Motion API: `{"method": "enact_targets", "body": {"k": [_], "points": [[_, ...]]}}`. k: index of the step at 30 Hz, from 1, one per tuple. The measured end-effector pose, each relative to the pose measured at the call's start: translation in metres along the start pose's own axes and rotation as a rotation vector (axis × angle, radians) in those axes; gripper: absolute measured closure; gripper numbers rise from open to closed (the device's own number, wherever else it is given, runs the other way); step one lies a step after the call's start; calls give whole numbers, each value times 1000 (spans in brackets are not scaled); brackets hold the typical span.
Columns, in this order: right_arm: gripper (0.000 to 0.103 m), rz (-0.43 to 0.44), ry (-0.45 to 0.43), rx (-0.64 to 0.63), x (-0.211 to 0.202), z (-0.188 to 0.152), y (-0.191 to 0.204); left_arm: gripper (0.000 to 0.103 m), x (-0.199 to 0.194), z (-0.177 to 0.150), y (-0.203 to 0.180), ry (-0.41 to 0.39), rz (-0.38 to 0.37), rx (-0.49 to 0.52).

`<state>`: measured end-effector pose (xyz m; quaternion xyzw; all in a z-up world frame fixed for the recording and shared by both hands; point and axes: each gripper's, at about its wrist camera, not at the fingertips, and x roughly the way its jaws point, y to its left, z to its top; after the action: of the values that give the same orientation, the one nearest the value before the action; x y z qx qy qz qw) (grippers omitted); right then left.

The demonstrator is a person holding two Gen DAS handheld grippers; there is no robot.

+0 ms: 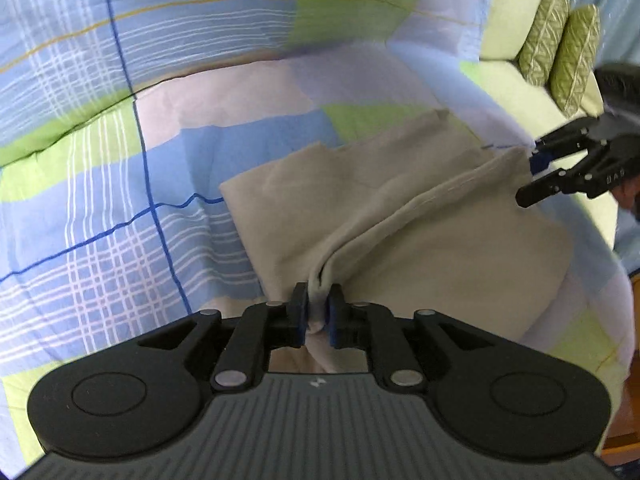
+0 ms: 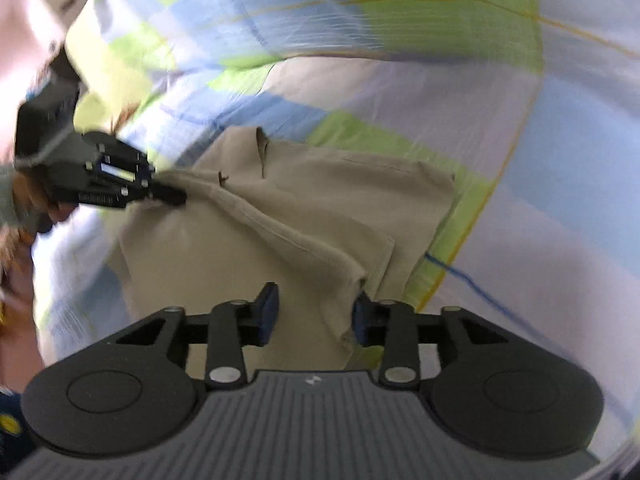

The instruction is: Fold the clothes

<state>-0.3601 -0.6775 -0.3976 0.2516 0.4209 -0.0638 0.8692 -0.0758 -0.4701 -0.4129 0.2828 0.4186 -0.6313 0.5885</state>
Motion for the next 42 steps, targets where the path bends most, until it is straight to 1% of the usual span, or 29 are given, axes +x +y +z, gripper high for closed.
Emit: {"method": "enact_targets", "body": {"k": [2,4,7,8,9,10,14,16,19,25,27,30,32,33,34,35,36,37,38,39,40,42], "points": [[66,-12,-18,27,-4,-2,-3,91,1,6,-1,-6,0,34],[64,-12,-51,72,-6,-1,-10,82,2,10,-2,-22,-3,63],[64,0,-101,132,-3,0,-22,81,3,14,2,-32,-12,53],[67,5,-100,130,-2,1,-24,81,4,15,3,-33,-16,47],[88,4,-98,111,1,2,-24,88,6,16,4,-34,-17,45],[102,-3,-99,79,2,4,-21,100,5,16,3,-41,-20,53],[102,-35,-143,50,-7,9,-13,100,0,18,1,-64,-13,78],[102,-47,-184,43,-17,11,-9,100,-4,25,5,-86,-21,56],[102,-71,-236,43,-26,19,-10,100,-2,34,18,-103,-7,16],[102,-157,-311,48,-16,37,-23,100,7,45,29,-143,25,-31],[102,-168,-319,54,-12,41,-24,99,12,46,32,-140,34,-47],[102,-188,-295,73,-1,44,-29,99,18,47,35,-136,41,-61],[102,-198,-286,79,5,44,-32,96,22,46,38,-133,39,-74],[102,-204,-280,83,8,44,-34,87,24,45,40,-128,46,-90],[102,-214,-274,89,12,45,-35,82,26,44,43,-122,54,-108],[102,-219,-271,91,14,44,-36,81,26,44,46,-116,51,-128],[101,-234,-249,107,21,45,-38,80,25,44,52,-111,40,-178],[94,-251,-226,124,26,46,-40,79,22,44,58,-107,26,-237],[90,-271,-208,144,30,46,-41,78,20,45,61,-107,32,-264],[81,-301,-211,169,30,46,-41,71,13,45,62,-119,81,-282],[69,-334,-231,192,27,47,-40,68,6,45,62,-135,124,-291],[60,-463,-294,240,13,48,-30,68,-9,44,61,-163,164,-293]]}}
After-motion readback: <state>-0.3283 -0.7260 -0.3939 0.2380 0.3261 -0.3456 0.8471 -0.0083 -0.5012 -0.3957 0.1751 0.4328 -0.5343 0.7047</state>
